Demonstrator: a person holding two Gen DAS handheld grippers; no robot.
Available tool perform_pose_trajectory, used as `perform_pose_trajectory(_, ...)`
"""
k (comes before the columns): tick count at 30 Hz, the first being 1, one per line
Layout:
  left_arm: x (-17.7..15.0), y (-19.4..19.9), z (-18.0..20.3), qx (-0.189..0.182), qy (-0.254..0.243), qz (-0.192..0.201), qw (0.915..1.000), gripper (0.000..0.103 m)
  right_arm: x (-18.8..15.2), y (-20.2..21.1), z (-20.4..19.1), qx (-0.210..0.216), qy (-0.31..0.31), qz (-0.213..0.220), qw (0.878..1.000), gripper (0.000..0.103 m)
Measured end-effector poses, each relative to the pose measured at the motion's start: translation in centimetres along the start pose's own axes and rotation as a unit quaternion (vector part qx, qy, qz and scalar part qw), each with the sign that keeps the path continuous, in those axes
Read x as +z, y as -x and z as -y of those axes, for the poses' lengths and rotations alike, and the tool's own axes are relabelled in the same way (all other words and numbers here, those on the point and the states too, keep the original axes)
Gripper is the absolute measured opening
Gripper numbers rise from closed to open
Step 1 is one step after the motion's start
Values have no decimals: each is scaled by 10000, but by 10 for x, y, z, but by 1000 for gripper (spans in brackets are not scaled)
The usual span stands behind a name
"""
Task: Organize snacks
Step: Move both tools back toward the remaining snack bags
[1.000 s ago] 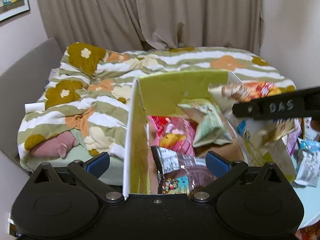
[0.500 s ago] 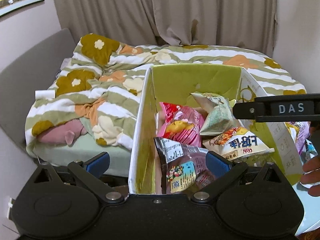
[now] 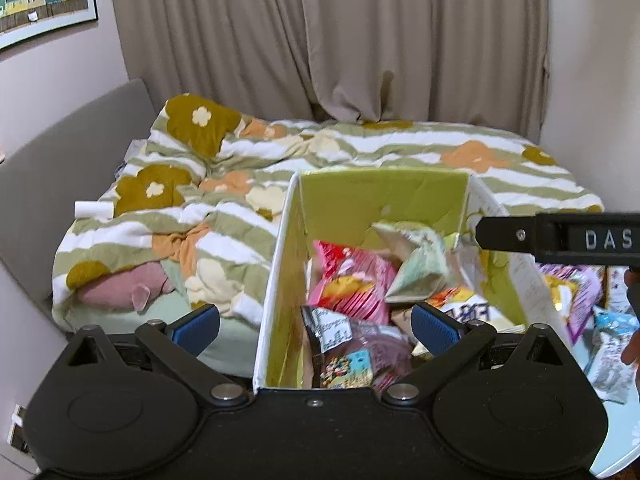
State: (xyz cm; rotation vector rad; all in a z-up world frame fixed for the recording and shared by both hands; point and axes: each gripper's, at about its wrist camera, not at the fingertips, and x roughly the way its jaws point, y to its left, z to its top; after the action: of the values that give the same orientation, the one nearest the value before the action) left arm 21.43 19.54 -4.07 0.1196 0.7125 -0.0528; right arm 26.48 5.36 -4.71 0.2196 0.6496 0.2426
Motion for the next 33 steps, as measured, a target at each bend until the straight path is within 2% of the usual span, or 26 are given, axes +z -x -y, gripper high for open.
perform_pose_trajectory(7, 6, 20, 13, -384, -154, 257, 9988, 103, 1, 40, 0, -325, 154, 201, 9992, 103)
perform_pose_trajectory(16, 8, 42, 57, -1013, -517, 556, 9920, 103, -16, 110, 31, -1095, -289, 566, 9920, 103)
perform_pose_trajectory(23, 9, 48, 116, -1327, -767, 622, 9862, 103, -35, 164, 83, -1997, -587, 809, 9747, 103)
perform_pose_trajectory(25, 11, 48, 139, -1416, -772, 584, 9852, 103, -40, 175, 103, -2144, -735, 794, 9707, 103)
perform_pose_trajectory(31, 6, 41, 208, -1713, -937, 316, 9802, 103, -61, 200, 174, -2454, -1283, 415, 9600, 103)
perform_pose_trajectory(33, 2, 32, 231, -1808, -950, 121, 9789, 103, -72, 204, 198, -2425, -1536, 242, 9576, 103)
